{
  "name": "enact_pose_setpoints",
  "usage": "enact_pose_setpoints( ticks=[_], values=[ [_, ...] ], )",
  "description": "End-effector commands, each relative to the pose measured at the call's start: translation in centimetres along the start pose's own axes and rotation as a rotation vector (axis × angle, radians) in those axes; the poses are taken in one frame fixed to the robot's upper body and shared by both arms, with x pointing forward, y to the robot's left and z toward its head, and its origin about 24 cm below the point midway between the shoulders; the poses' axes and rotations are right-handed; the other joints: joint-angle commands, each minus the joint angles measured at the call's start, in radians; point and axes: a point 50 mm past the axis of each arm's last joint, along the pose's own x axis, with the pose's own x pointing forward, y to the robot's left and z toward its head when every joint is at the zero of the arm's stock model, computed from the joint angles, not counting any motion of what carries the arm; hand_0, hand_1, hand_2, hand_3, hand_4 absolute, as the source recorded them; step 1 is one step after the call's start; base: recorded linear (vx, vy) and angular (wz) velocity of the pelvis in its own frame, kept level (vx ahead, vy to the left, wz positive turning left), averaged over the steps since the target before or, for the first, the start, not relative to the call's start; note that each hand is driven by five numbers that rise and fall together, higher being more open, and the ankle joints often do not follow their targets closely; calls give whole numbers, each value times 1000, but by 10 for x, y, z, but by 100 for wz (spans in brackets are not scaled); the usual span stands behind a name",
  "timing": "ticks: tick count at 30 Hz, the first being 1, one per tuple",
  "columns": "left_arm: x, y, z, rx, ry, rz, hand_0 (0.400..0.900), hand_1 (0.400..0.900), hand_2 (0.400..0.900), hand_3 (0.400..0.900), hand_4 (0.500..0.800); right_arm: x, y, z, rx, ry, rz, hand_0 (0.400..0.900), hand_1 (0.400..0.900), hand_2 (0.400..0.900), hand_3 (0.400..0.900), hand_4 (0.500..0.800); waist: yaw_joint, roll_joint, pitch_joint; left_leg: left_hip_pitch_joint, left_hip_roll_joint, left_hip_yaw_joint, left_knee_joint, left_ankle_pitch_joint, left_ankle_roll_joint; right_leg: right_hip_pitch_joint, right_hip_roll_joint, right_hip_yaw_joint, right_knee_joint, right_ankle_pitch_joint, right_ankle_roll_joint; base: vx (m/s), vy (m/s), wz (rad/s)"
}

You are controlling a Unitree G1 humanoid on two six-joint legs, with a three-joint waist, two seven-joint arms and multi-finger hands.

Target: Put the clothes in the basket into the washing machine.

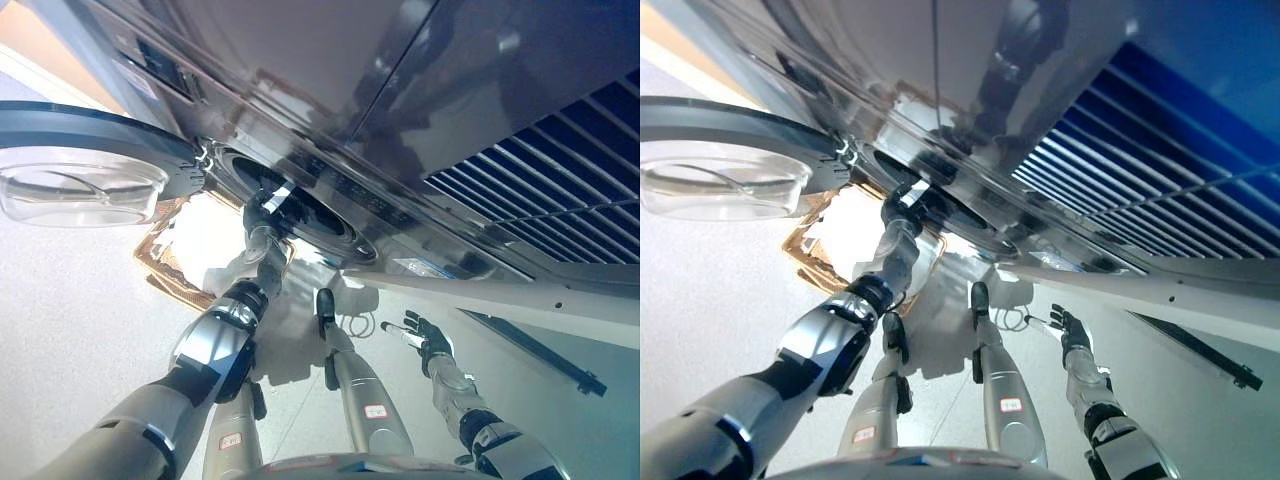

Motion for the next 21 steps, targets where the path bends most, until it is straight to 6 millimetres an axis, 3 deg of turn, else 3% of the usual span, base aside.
enact_pose_setpoints(
  ticks=[1,4,6,12,15,20,21],
  values=[
    [-2,-64,67,-94,-235,-190,400,400,400,400,500,-1,-28,2,-19,-28,-96,900,900,900,900,800,-32,36,5,-57,8,-31,43,-19,-25,-5,41,-5,12,-1,30,35,1,-11],
    [-2,-67,79,-91,-260,-209,400,400,400,400,500,-1,-27,1,-21,-32,-92,900,900,900,900,800,-40,38,-5,-60,11,-24,34,-17,-25,-13,44,2,5,2,32,33,1,-13],
    [0,-65,85,-93,-271,-219,900,900,900,900,800,-2,-28,-2,-23,-26,-90,900,900,900,900,800,-43,36,-10,-65,15,-22,35,-18,-26,-17,45,5,2,2,33,37,-15,-11],
    [0,-61,87,-174,-267,-255,900,900,900,900,800,-6,-34,-11,-21,-5,-99,900,900,900,900,800,-47,41,-33,-69,15,-23,27,-20,-25,-25,45,6,-2,4,33,36,-7,-1],
    [8,-38,82,-99,-243,-183,900,900,900,900,800,-8,-34,-17,-31,16,-96,900,900,900,900,800,-42,47,-49,-73,15,-31,26,-18,-26,-24,45,3,-2,2,33,12,-10,3],
    [13,-17,73,-24,-212,-134,900,900,900,900,800,-7,-33,-18,-33,22,-95,900,900,900,900,800,-29,59,-62,-64,10,-39,22,-19,-25,-17,44,-1,6,-7,30,8,-9,10],
    [15,-5,67,11,-194,-96,900,900,900,900,800,-7,-33,-17,-30,24,-96,900,900,900,900,800,-21,62,-68,-55,11,-43,16,-17,-26,-11,43,-6,7,-10,29,4,-22,13]
  ],
)
